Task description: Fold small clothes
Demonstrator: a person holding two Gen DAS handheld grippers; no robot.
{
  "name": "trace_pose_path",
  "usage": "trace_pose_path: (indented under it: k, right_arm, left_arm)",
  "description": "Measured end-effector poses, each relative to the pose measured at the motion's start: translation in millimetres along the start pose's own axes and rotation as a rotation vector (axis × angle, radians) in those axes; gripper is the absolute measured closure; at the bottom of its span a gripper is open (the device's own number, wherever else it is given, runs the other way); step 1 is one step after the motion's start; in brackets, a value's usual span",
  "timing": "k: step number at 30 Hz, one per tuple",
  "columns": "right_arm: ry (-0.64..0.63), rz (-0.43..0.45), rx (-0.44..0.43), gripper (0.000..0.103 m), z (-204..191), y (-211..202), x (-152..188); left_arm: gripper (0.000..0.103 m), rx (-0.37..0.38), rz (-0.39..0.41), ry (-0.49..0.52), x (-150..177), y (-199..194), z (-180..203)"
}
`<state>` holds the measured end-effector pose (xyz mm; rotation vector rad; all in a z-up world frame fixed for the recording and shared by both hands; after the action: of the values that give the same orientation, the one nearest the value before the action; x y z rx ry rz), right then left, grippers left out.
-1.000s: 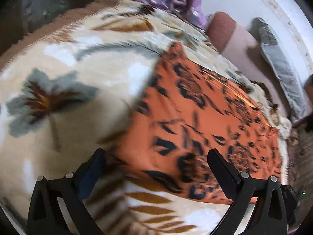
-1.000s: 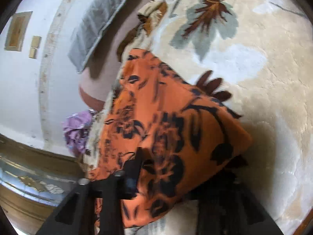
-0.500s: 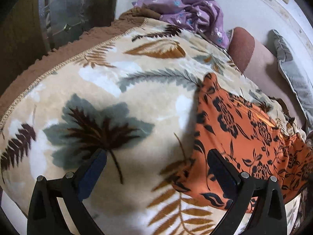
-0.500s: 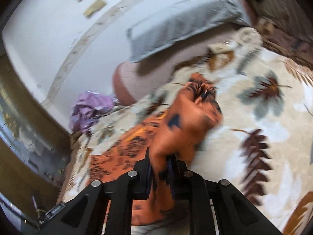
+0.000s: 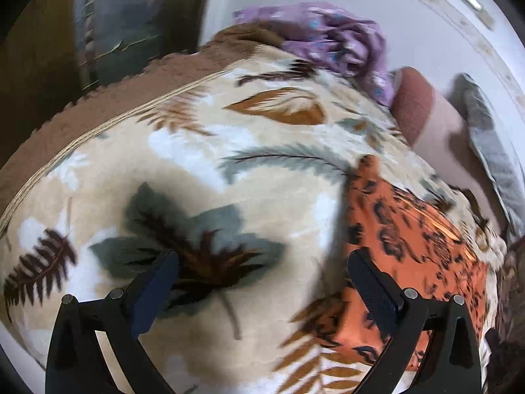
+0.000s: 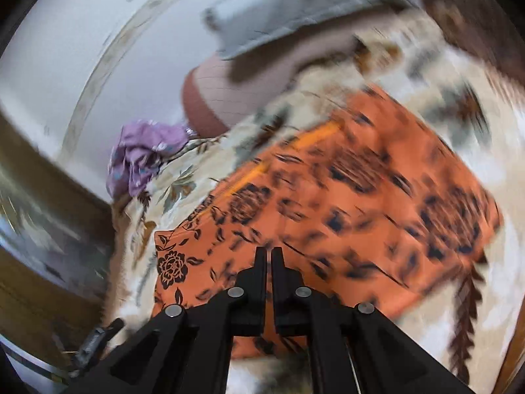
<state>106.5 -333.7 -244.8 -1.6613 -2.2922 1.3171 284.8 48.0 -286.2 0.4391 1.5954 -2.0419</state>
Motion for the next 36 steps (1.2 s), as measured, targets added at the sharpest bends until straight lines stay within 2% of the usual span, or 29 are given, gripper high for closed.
trace_pose_path:
  k: [2, 4, 5, 6, 7, 8, 9, 11, 14, 16, 22, 23, 24, 25, 27, 31, 36]
  right_arm:
    - [0.126, 0.008, -0.029, 0.098, 42, -18, 8]
    - [0.224, 0.006, -0.044, 0.091, 74, -29, 13]
    - [0.266, 0.009, -0.051, 0.079, 86, -33, 15]
    - [0.317, 0.019, -0.061, 0.051, 99, -36, 16]
    - [0.361, 0.043, -0.070, 0.032, 110, -40, 16]
    - [0.389, 0.088, -0.086, 0.018, 118, -44, 12]
    - [0.396, 0.143, -0.104, 0.018, 124, -48, 6]
    - [0.386, 0.150, -0.098, 0.018, 132, -44, -3]
    - [0.455, 0.170, -0.101, 0.020, 148, -34, -15]
    - [0.428, 0.193, -0.093, 0.020, 148, -29, -26]
    - [0.434, 0.255, -0.057, 0.030, 158, -4, -62]
    - [0.422, 0.251, -0.043, 0.040, 159, 1, -67]
    - [0.415, 0.241, -0.030, 0.057, 160, 8, -71]
    - [0.422, 0.228, -0.025, 0.068, 163, 13, -72]
    - [0.437, 0.217, -0.025, 0.074, 162, 18, -73]
    - [0.272, 0.255, 0.008, 0.078, 124, -1, -81]
    - [0.056, 0.263, -0.023, 0.079, 28, -13, -79]
  left_arm:
    - [0.001, 0.031, 0.010, 0.050, 3, -3, 17]
    - [0.001, 0.055, 0.012, 0.117, 8, -4, 37]
    - [0.001, 0.064, 0.008, 0.148, 11, -3, 45]
    - [0.001, 0.070, 0.003, 0.179, 15, -3, 53]
    - [0.001, 0.072, 0.000, 0.197, 17, -2, 57]
    - [0.001, 0.070, -0.005, 0.218, 21, -1, 61]
    - [0.001, 0.066, -0.007, 0.224, 22, 1, 62]
    - [0.001, 0.055, -0.007, 0.227, 23, 3, 62]
    - [0.001, 0.041, -0.014, 0.211, 23, 7, 58]
    - [0.001, 0.041, -0.029, 0.206, 26, 11, 58]
    - [0.001, 0.025, -0.044, 0.244, 33, 19, 67]
    - [0.001, 0.021, -0.043, 0.250, 33, 20, 68]
    - [0.001, 0.018, -0.042, 0.253, 32, 21, 69]
    - [0.001, 0.018, -0.043, 0.251, 32, 21, 69]
    - [0.001, 0.019, -0.044, 0.238, 30, 22, 67]
    - [0.001, 0.023, -0.038, 0.195, 22, 19, 58]
    - [0.001, 0.028, -0.026, 0.130, 11, 14, 41]
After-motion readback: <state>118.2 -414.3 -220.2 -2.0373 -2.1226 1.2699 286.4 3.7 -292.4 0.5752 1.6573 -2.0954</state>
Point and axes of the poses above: each gripper's, at about its wrist camera, not at the fingertips, and y roughly the way its jaws point, z to its right, x to its underside, the point moved 10 cm from there along y, roughly the way its jaws point, and after that the axes turned 1 degree about -z, right-handed, at the moved point
